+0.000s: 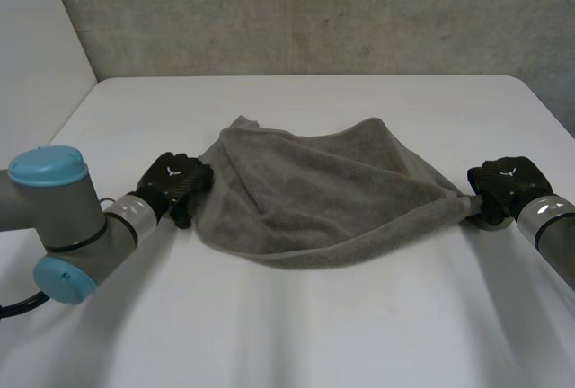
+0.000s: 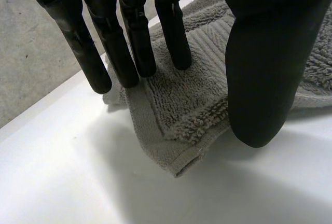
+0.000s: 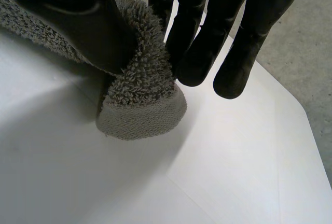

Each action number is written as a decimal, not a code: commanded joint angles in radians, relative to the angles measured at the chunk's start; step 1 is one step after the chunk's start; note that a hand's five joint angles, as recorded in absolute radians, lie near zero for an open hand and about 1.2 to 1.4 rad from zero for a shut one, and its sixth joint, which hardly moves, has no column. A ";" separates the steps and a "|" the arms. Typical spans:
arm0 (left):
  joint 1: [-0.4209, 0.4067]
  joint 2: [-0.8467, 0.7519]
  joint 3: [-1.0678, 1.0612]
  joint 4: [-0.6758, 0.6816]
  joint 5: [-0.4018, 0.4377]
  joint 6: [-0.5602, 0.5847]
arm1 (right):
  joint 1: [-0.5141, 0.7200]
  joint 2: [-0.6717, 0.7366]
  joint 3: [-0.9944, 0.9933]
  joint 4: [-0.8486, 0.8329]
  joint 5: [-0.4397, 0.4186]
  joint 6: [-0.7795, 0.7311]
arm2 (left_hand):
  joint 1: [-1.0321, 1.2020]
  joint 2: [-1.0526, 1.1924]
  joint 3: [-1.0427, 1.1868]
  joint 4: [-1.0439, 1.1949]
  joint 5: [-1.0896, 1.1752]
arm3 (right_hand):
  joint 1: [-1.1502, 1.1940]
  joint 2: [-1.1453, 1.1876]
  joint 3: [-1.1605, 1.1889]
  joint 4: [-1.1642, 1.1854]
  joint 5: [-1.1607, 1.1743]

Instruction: Fold the towel.

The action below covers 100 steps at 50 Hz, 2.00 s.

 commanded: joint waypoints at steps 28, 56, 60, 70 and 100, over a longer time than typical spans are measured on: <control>-0.001 -0.003 -0.019 0.075 -0.005 -0.137 | 0.001 0.008 0.005 0.002 0.000 -0.004 | -0.068 -0.064 -0.064 -0.064 0.144 | 0.067 0.060 0.065 0.058 0.056; 0.003 0.032 -0.154 0.344 0.012 -0.132 | 0.002 0.012 0.008 0.000 0.000 -0.004 | 0.041 0.045 0.045 0.045 0.253 | 0.067 0.060 0.065 0.058 0.056; 0.003 0.032 -0.156 0.336 0.041 -0.131 | 0.002 0.012 0.008 0.000 0.000 -0.004 | 0.223 0.226 0.227 0.227 0.435 | 0.067 0.060 0.065 0.058 0.056; 0.009 0.034 -0.165 0.320 0.076 -0.114 | 0.002 0.014 0.008 0.000 0.000 -0.004 | 0.296 0.300 0.300 0.300 0.508 | 0.067 0.060 0.065 0.058 0.056; 0.043 0.031 -0.199 0.315 0.098 0.067 | 0.004 0.014 0.011 0.002 0.000 -0.005 | 0.669 0.672 0.673 0.673 0.881 | 0.067 0.060 0.065 0.058 0.056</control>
